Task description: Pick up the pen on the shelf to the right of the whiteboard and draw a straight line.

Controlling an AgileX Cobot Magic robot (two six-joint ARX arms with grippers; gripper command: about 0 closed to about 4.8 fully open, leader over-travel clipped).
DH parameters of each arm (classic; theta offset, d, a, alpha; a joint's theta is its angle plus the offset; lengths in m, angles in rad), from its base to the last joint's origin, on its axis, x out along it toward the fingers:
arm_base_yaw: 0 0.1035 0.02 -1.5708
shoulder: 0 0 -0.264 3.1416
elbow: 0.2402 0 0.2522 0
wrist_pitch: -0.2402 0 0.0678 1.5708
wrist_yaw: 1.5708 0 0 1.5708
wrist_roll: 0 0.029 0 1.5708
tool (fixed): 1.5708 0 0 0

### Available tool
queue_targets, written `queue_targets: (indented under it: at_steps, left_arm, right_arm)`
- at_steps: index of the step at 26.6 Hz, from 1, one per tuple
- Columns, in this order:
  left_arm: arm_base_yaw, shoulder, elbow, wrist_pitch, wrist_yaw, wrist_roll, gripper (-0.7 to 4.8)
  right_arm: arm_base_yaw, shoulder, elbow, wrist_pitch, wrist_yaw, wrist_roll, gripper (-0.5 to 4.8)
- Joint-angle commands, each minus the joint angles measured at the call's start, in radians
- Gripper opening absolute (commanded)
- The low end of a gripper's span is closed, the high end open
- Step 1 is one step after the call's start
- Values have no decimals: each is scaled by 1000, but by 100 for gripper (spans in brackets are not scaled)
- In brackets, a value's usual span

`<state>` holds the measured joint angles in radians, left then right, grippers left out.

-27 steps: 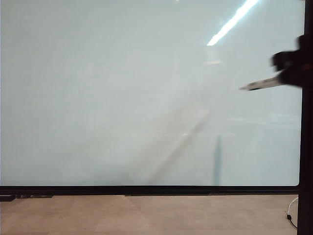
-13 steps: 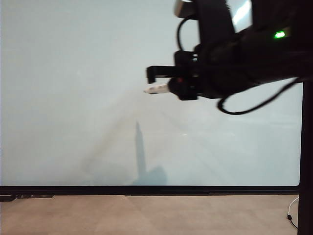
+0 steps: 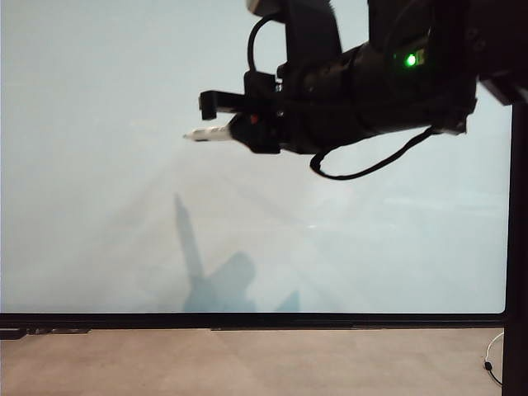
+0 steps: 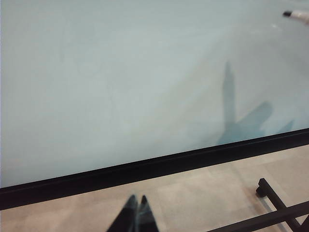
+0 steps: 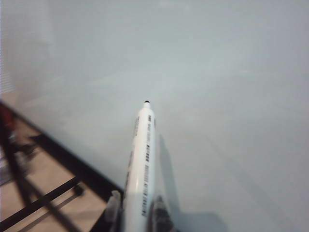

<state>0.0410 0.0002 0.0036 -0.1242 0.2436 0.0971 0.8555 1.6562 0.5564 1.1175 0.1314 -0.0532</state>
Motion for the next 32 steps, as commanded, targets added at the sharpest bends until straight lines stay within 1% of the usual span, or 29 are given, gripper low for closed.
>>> queue_targets:
  at_steps: [1,8,10,14,22,32]
  left_arm:
    - [-1,0,3,5,5,2,-5]
    - [-1,0,3,5,8,2,-5]
    - [-1,0,4,5,8,1,-5]
    - [-1,0,4,5,8,1,-5]
    - [-1,0,4,5,8,1,-5]
    - [-1,0,4,5,8,1,-5]
  right_arm:
    - [-20,10,9,1,-43,21,-5]
    - [-74,13,9,-9,-48,24,-5]
    - [-91,14,10,-13,-68,27,-5]
    - [-92,35,35,-21,-89,27,-5]
    - [-90,83,82,-21,-89,32,-5]
    - [-93,83,82,-44,-51,33,-5]
